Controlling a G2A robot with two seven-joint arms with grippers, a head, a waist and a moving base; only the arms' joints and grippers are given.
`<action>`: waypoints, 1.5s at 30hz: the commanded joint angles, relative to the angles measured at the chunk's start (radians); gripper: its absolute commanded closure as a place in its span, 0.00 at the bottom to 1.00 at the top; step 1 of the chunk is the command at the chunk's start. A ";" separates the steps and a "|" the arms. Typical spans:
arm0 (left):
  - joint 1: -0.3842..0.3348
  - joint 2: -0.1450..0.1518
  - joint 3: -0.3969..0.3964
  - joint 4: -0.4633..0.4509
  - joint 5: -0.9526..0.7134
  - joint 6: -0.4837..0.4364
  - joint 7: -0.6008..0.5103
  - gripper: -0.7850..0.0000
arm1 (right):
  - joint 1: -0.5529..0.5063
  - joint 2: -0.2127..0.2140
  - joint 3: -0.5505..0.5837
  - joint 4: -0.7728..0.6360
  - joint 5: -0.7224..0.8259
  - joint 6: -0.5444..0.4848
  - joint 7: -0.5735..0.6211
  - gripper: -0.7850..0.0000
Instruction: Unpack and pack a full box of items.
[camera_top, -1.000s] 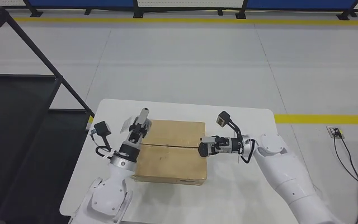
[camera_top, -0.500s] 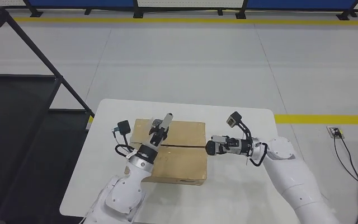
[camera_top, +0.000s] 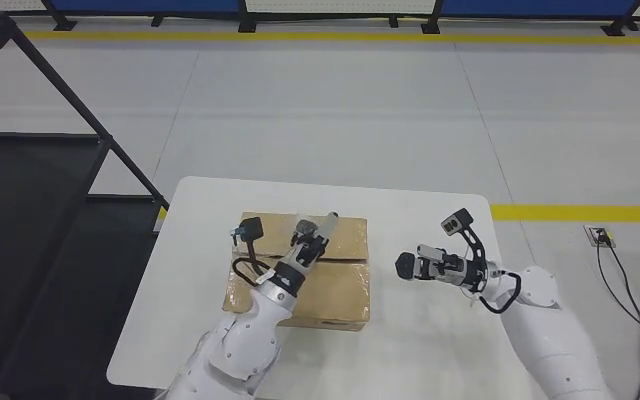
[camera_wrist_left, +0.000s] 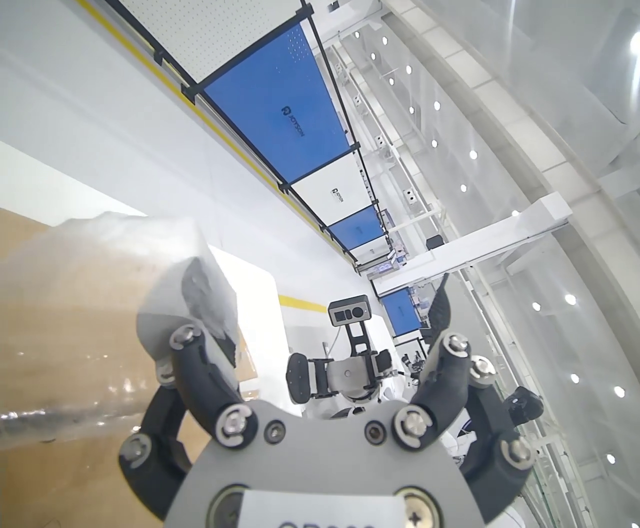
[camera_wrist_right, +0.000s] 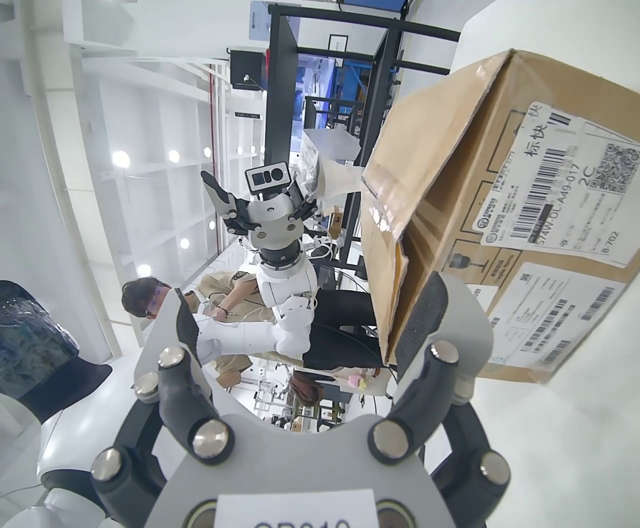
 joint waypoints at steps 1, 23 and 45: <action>-0.010 -0.005 0.014 0.013 0.012 0.005 0.000 0.00 | -0.020 0.007 0.018 -0.012 0.008 0.001 0.001 0.00; -0.081 -0.060 0.111 0.120 0.063 0.016 0.000 0.00 | -0.089 0.039 0.068 -0.035 0.054 0.002 0.002 0.00; -0.039 -0.071 0.011 0.063 0.020 0.004 -0.029 0.00 | -0.037 0.042 0.016 -0.030 0.036 -0.001 0.000 0.00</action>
